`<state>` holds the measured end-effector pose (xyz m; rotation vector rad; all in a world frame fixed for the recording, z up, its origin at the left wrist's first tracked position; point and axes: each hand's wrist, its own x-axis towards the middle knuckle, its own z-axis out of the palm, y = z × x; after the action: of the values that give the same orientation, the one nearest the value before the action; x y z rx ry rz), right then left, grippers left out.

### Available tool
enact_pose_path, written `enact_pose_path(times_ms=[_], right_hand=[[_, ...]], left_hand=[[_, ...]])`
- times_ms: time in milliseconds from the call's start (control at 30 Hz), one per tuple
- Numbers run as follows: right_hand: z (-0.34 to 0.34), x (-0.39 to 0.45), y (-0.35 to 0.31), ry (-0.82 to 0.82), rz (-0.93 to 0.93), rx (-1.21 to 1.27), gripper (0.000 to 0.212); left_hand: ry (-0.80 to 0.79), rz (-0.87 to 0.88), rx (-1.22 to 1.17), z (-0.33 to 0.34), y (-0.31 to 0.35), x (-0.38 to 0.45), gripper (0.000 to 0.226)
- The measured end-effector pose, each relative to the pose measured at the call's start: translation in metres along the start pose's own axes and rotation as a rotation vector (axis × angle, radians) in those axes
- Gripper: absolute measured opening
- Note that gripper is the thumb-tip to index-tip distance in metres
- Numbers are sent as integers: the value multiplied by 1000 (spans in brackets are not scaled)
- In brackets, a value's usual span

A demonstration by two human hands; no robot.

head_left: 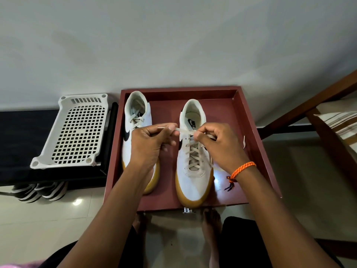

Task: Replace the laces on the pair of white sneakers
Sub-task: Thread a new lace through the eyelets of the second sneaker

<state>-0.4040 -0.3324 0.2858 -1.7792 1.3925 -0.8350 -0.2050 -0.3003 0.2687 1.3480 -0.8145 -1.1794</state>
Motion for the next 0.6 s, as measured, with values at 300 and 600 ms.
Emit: enact_pose_path(times_ms=[300, 600], right_hand=[[16, -6, -14, 145, -123, 28, 29], [24, -2, 0, 157, -162, -129, 9]], left_hand=[[-172, 13, 6, 19, 1, -8, 22], [-56, 46, 153, 19, -6, -6, 8]])
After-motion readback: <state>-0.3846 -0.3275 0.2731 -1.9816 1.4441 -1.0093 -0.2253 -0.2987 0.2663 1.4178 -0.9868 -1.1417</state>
